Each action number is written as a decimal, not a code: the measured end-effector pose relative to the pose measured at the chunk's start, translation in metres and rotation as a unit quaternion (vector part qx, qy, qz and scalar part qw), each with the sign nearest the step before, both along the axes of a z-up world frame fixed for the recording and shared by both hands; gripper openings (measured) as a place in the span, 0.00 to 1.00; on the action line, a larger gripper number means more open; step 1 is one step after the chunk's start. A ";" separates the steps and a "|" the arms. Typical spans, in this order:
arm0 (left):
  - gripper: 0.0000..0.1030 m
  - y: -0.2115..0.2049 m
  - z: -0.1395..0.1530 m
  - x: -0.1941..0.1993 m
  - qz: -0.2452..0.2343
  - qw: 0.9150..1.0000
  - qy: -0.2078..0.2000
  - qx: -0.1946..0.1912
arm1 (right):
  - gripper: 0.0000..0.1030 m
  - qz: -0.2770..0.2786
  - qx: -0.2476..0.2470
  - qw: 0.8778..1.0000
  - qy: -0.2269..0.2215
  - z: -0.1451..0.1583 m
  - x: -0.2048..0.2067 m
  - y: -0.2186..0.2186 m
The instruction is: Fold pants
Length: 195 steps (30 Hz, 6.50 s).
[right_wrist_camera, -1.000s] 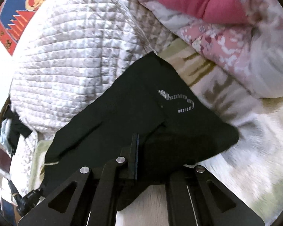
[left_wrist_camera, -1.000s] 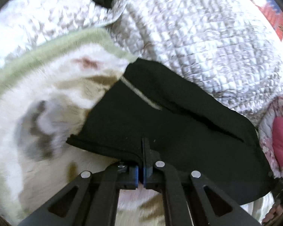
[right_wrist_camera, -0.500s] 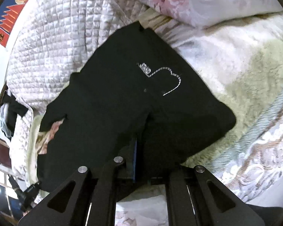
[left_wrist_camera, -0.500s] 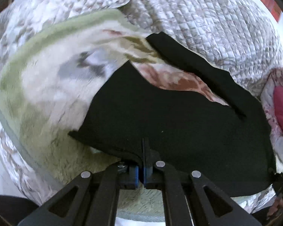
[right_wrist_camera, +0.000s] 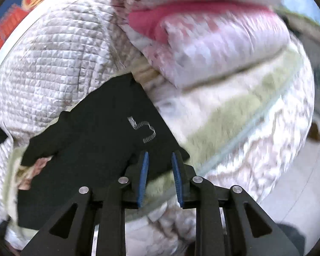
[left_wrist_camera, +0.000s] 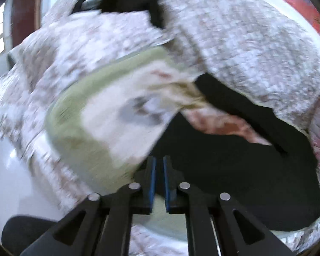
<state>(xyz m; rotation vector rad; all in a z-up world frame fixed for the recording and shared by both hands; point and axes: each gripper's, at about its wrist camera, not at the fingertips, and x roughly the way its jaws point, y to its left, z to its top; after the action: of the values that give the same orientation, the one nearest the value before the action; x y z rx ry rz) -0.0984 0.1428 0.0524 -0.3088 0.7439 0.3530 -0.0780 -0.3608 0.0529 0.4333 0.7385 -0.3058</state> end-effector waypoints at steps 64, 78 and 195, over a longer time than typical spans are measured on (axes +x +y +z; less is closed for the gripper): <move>0.46 -0.137 -0.045 0.128 -0.231 0.971 0.050 0.041 | 0.41 0.293 -0.085 0.950 0.061 -0.031 0.143 0.144; 0.48 -0.137 -0.046 0.133 -0.237 0.969 0.054 0.034 | 0.47 0.302 -0.073 0.948 0.065 -0.031 0.147 0.147; 0.23 0.031 -0.069 0.054 -0.050 0.984 0.000 -0.172 | 0.50 0.247 0.109 0.963 0.007 -0.025 0.031 0.058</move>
<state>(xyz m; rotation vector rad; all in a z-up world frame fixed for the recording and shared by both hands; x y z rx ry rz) -0.0445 0.1740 -0.0166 -0.5940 0.8168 0.1274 -0.0475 -0.3028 0.0279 0.4399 0.8704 0.2442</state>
